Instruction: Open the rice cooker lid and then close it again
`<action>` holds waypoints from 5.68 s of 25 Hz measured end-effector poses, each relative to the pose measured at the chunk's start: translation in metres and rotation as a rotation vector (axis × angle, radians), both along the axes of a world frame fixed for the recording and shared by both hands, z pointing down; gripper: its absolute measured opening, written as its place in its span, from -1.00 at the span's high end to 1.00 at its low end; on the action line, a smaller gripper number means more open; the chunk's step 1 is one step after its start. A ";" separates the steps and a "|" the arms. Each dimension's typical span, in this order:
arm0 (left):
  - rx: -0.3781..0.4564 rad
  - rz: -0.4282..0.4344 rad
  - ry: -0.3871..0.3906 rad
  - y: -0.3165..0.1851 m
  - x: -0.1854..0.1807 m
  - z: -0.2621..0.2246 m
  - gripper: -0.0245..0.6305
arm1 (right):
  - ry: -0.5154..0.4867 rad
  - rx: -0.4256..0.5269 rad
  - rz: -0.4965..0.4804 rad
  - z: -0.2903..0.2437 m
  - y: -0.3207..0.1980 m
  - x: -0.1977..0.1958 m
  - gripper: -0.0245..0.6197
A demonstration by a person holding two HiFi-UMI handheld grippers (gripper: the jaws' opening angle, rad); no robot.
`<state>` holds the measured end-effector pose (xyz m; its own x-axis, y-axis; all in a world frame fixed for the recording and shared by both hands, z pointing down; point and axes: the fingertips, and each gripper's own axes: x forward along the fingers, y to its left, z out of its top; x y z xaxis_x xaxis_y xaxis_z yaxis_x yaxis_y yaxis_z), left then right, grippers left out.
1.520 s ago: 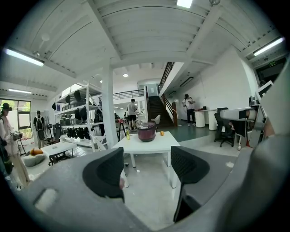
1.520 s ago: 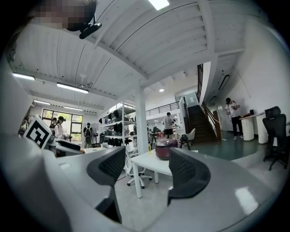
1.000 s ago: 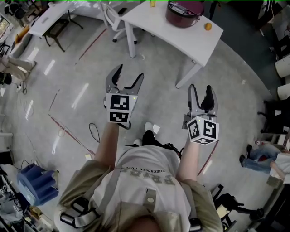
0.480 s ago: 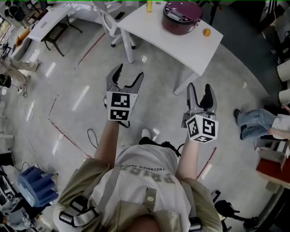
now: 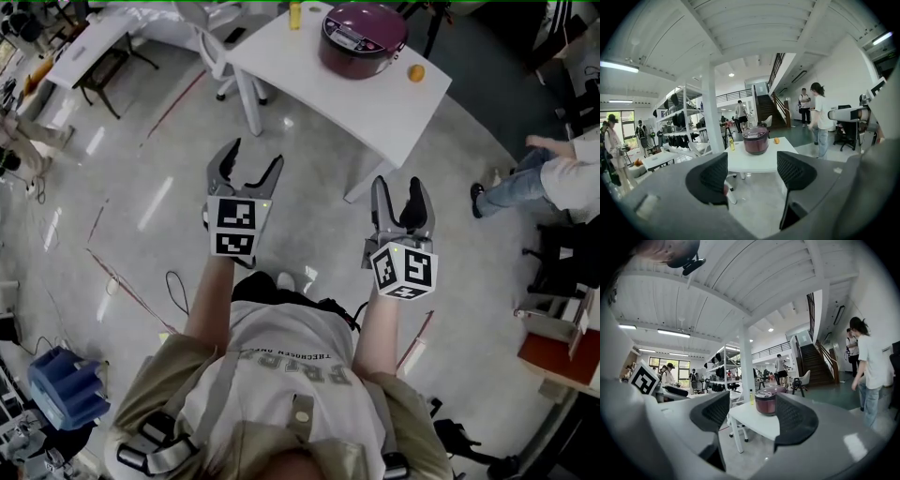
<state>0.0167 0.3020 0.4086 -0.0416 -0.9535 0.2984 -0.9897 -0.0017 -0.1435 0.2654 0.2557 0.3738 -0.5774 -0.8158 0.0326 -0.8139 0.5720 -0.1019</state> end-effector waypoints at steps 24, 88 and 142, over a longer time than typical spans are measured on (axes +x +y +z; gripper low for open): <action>-0.042 0.078 0.007 -0.112 -0.044 0.029 -0.11 | 0.011 -0.038 0.069 0.025 -0.087 -0.038 0.06; -0.068 0.266 -0.027 -0.425 -0.099 0.041 -0.11 | -0.006 -0.068 0.014 0.044 -0.381 -0.146 -0.02; -0.214 0.912 -0.253 -0.530 -0.051 0.087 -0.18 | 0.262 -0.131 -0.068 0.079 -0.458 -0.211 -0.04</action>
<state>-0.0341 -0.2281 0.4959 0.5999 -0.5782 0.5530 -0.5352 -0.8037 -0.2599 0.0548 -0.2019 0.4527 -0.5884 -0.7545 0.2906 -0.7826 0.6218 0.0301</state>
